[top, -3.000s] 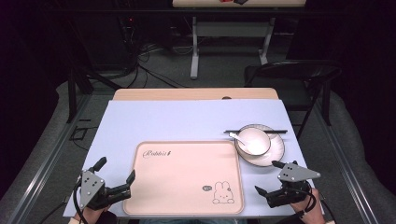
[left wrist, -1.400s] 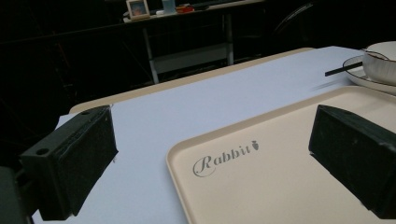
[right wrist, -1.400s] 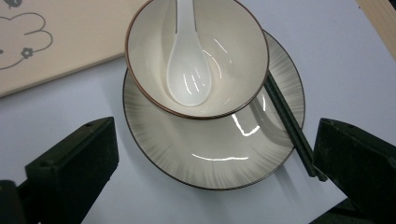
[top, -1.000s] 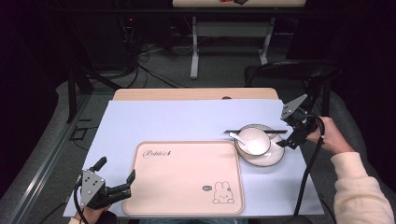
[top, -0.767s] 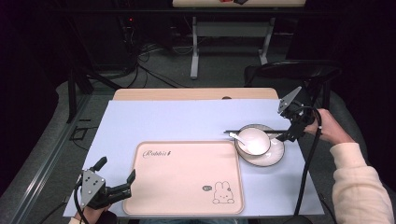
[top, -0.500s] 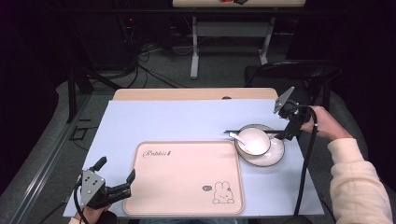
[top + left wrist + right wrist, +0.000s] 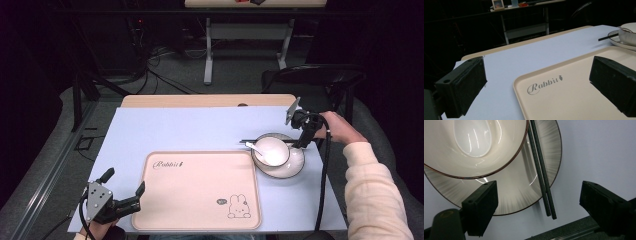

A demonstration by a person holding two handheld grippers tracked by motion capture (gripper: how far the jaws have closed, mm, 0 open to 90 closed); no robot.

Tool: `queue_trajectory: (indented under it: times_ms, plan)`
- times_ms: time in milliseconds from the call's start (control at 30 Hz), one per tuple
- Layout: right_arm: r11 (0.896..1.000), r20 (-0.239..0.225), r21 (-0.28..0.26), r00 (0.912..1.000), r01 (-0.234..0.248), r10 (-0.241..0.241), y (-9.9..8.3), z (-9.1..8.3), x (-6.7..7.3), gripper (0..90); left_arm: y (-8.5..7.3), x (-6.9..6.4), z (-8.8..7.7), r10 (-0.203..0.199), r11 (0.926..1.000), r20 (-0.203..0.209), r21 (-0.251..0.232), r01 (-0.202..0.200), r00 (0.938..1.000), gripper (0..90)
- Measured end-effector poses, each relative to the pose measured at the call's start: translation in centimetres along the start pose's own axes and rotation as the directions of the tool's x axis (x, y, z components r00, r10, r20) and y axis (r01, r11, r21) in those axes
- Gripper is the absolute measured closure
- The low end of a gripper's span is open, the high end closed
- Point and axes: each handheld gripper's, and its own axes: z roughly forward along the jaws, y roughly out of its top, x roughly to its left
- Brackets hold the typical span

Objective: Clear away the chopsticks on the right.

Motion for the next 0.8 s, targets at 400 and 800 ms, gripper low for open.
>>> queue_trajectory:
  times_ms: [400,800]
  plan:
    - [0.991,0.045,0.081,0.9931,0.104,-0.108,1.5,1.8,0.4,68.4,0.0,0.0,0.0,0.005,1.0000,0.004,0.000,-0.005,1.0000,0.6]
    - [0.969,0.030,0.199,0.9870,0.149,-0.158,2.1,4.2,0.9,78.7,0.0,0.0,0.0,0.004,1.0000,0.004,-0.001,-0.004,1.0000,0.6]
